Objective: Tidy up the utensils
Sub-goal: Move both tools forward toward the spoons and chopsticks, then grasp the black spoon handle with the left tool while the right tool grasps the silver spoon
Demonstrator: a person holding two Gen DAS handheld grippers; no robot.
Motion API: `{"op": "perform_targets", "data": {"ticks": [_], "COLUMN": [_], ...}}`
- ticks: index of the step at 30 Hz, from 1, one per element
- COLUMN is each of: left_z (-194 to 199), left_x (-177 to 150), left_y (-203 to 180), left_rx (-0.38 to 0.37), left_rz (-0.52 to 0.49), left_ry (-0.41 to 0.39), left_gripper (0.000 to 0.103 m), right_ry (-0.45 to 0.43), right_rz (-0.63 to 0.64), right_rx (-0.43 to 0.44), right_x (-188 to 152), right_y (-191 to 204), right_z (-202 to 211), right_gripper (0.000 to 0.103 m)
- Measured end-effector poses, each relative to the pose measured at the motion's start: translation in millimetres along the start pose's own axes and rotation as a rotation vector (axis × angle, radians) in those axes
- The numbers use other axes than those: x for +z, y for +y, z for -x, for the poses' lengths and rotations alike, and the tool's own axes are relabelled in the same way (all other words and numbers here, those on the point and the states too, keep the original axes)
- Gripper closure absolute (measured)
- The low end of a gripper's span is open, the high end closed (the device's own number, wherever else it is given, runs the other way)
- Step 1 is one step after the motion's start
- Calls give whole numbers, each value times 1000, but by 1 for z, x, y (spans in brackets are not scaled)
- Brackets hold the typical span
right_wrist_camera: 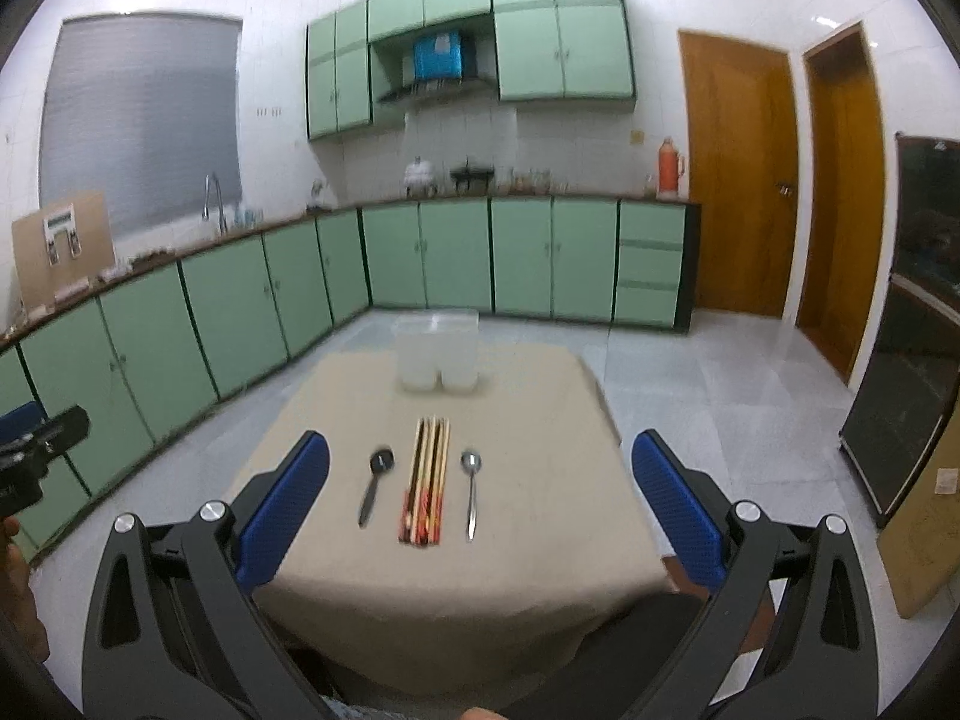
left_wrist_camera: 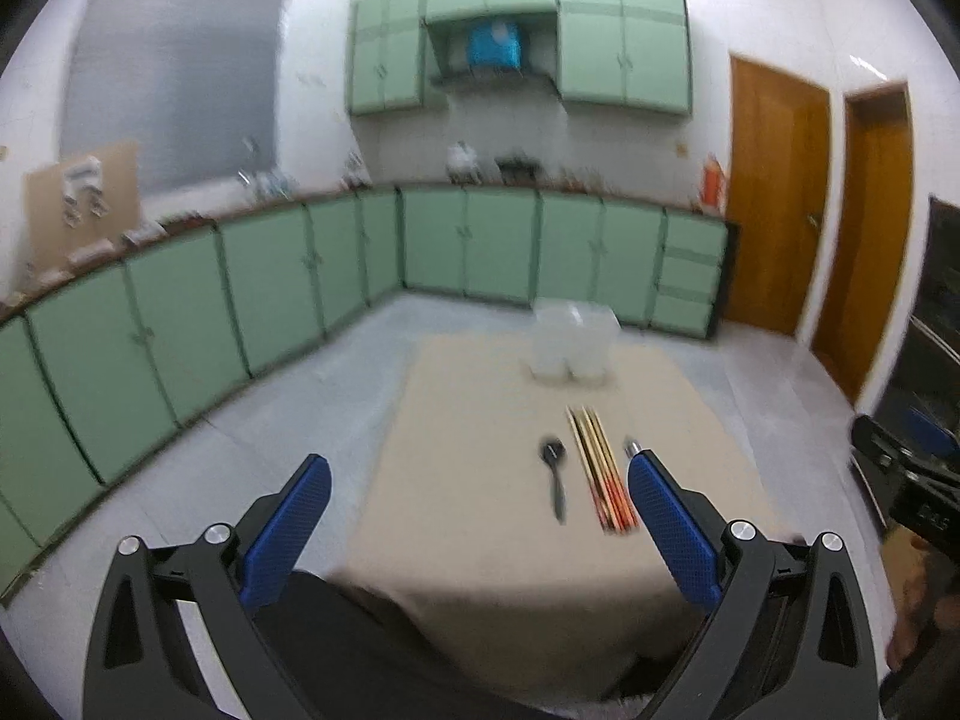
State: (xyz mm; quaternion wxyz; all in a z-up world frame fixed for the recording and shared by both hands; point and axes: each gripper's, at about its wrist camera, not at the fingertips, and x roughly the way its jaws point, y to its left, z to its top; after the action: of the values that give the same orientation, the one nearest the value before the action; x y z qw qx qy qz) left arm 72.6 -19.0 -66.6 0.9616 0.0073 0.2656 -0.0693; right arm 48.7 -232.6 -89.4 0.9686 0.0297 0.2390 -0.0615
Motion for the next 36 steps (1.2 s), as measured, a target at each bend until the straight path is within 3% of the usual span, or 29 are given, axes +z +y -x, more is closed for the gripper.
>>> {"op": "perform_targets", "data": {"ticks": [2, 4, 8, 13, 18, 27, 34, 36], "left_z": [-33, -59, -117, -179, -230, -295, -306, -306], "left_x": [-7, -13, -25, -41, -58, -83, -84, -85], "left_y": [-6, -10, -25, -38, -50, -58, -64, -66], "left_rx": [-15, -40, -78, -147, -188, -184, -158, -145], "left_rz": [-8, -6, -33, -25, -19, 5, -17, -33], "left_ry": [77, 133, 210, 297, 363, 474, 443, 428], "left_gripper": [6, 6, 6, 16, 38, 53, 55, 68], "right_ry": [47, 133, 266, 370, 415, 448, 441, 434], "right_rz": [10, 12, -10, -2, 11, 9, 32, 41], "right_rx": [10, 43, 105, 149, 168, 153, 137, 138], "right_x": [-6, -15, -32, -54, -73, -86, -89, -90], "right_y": [0, -2, -3, 4, 8, 4, 2, 3], "right_z": [-22, -54, -111, -171, -218, -263, -278, -277], "right_gripper": [11, 36, 51, 71, 75, 75, 78, 80]}}
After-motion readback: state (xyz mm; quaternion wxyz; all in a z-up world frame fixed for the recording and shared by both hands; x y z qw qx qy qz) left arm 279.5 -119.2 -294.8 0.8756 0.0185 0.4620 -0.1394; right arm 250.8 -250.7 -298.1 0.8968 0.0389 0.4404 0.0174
